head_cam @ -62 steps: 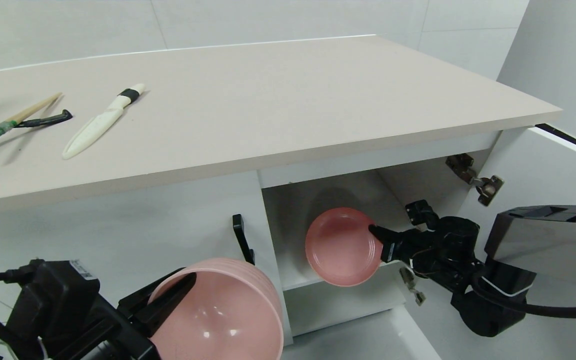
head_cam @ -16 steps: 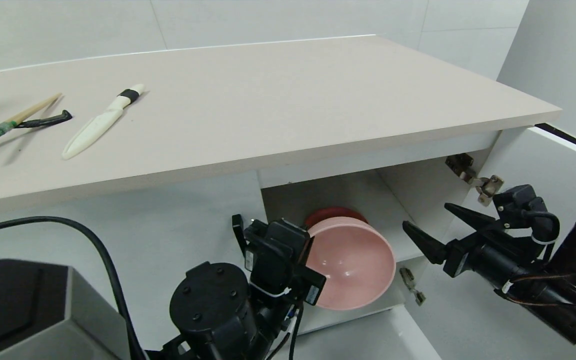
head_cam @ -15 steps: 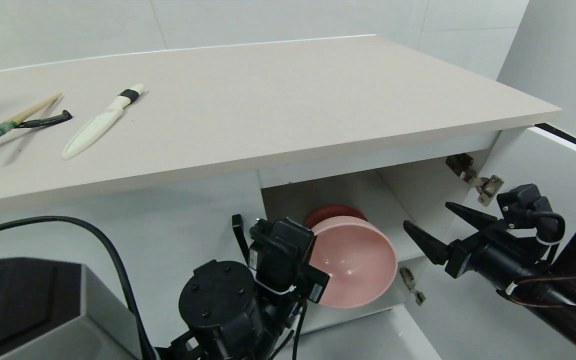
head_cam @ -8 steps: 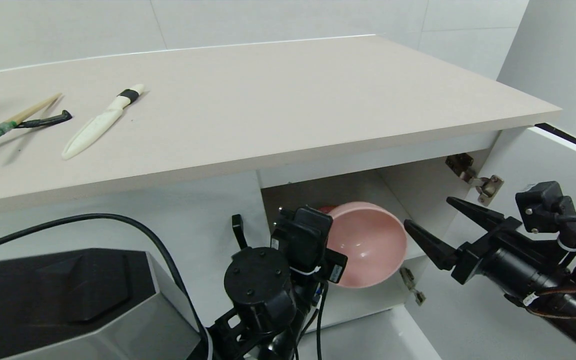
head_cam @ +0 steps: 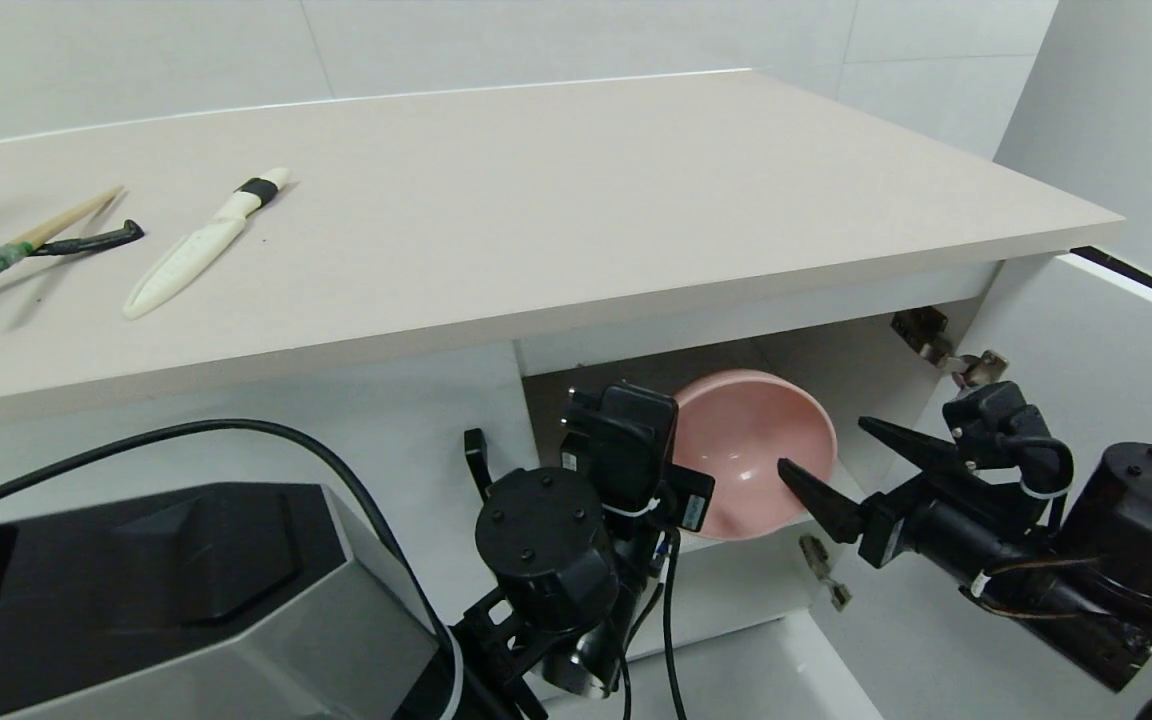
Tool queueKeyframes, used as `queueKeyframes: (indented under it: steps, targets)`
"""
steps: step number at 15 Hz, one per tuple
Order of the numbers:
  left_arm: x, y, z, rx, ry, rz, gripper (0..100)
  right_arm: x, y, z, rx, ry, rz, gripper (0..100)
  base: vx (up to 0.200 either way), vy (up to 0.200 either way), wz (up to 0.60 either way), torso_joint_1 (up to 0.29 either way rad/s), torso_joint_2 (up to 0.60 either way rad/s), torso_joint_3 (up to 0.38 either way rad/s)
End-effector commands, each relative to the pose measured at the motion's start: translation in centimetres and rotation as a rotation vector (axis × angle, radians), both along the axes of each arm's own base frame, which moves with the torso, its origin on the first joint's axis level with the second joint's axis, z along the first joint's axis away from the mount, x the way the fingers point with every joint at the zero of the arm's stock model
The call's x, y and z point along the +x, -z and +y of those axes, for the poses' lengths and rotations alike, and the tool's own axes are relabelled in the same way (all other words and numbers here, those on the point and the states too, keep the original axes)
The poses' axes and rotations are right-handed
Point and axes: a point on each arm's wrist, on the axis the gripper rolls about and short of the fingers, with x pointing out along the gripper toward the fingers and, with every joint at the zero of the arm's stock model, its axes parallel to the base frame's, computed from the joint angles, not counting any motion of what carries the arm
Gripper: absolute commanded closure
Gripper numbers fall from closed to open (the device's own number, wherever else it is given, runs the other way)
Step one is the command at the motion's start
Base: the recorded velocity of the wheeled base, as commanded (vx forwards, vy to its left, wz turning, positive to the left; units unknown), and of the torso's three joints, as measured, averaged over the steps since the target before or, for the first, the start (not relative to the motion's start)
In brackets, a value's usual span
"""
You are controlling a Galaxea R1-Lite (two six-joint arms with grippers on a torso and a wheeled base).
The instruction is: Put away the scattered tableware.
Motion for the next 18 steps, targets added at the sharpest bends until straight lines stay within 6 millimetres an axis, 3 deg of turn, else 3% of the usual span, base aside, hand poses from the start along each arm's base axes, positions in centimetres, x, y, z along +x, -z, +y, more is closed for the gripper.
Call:
queueKeyframes:
  steps: [1, 15, 16, 18]
  targets:
    - [0.07, -0.36, -0.04, -0.011, -0.001, -0.009, 100, 1.31, 1.04, 0.55, -0.027, 0.016, 0.015, 0, 0.0, 0.0, 0.0, 0.0, 0.0, 0.0]
    - [-0.03, -0.42, -0.1, -0.012, 0.002, -0.01, 100, 1.16, 0.34, 0.52, -0.014, 0.015, -0.009, 0, 0.0, 0.0, 0.0, 0.0, 0.0, 0.0]
    - [-0.11, -0.42, -0.17, -0.012, 0.005, -0.01, 100, 1.14, 0.34, 0.55, -0.014, 0.014, -0.009, 100, 0.0, 0.0, 0.0, 0.0, 0.0, 0.0]
    - [-0.27, -0.31, -0.35, -0.011, 0.011, -0.007, 100, 0.91, 0.46, 0.99, -0.016, -0.005, -0.005, 100, 0.0, 0.0, 0.0, 0.0, 0.0, 0.0]
